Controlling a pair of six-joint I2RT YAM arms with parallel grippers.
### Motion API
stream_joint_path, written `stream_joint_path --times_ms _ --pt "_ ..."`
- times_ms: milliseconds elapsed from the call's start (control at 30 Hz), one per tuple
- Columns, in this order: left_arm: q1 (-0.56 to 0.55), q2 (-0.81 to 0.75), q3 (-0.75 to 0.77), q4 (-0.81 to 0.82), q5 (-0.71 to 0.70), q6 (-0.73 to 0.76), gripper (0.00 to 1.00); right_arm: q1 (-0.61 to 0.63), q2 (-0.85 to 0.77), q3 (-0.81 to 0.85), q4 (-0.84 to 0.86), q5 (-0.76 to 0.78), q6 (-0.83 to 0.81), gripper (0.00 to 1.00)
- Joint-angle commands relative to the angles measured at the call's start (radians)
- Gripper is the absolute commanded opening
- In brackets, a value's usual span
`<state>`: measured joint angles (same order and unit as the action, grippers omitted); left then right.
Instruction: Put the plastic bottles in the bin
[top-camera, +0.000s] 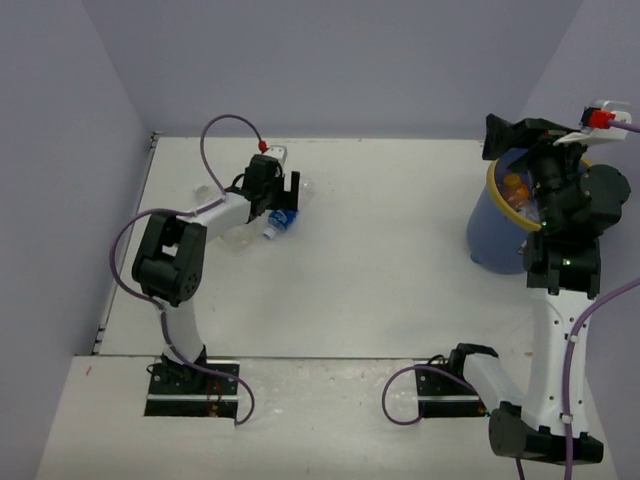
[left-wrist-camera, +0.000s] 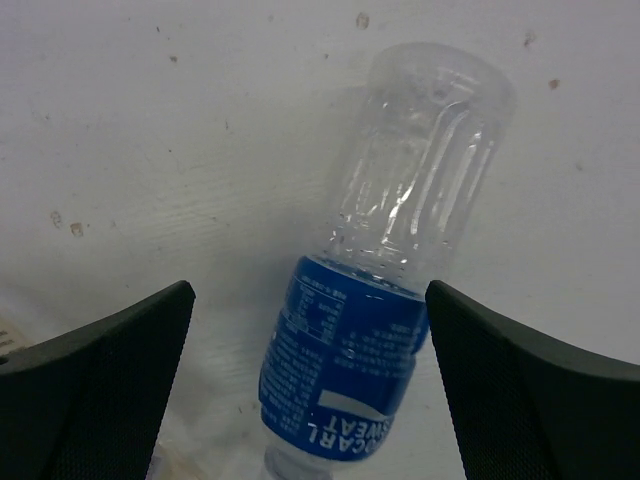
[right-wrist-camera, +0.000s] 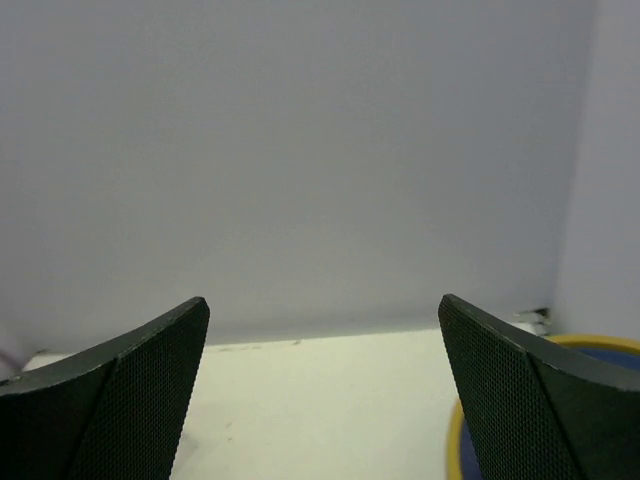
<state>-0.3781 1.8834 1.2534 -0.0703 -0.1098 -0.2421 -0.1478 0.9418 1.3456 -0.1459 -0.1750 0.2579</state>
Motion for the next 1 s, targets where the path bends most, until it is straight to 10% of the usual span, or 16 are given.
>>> stream_joint_path --times_ms 0,100,400,967 --pt "0.016 0.090 0.099 -0.084 0.061 0.045 1.00 0.010 0.046 0.004 -0.052 -0.267 0.103 0.99" --pt "0.016 0.095 0.092 -0.063 0.136 0.049 0.94 0.024 0.051 0.001 -0.057 -0.265 0.133 0.99" --pt "0.015 0.032 0.041 -0.028 0.226 0.040 0.27 0.123 0.080 0.039 -0.123 -0.231 0.138 0.99" --pt "-0.256 -0.739 -0.451 0.257 0.559 -0.053 0.24 0.536 0.117 -0.298 0.165 -0.430 0.240 0.99"
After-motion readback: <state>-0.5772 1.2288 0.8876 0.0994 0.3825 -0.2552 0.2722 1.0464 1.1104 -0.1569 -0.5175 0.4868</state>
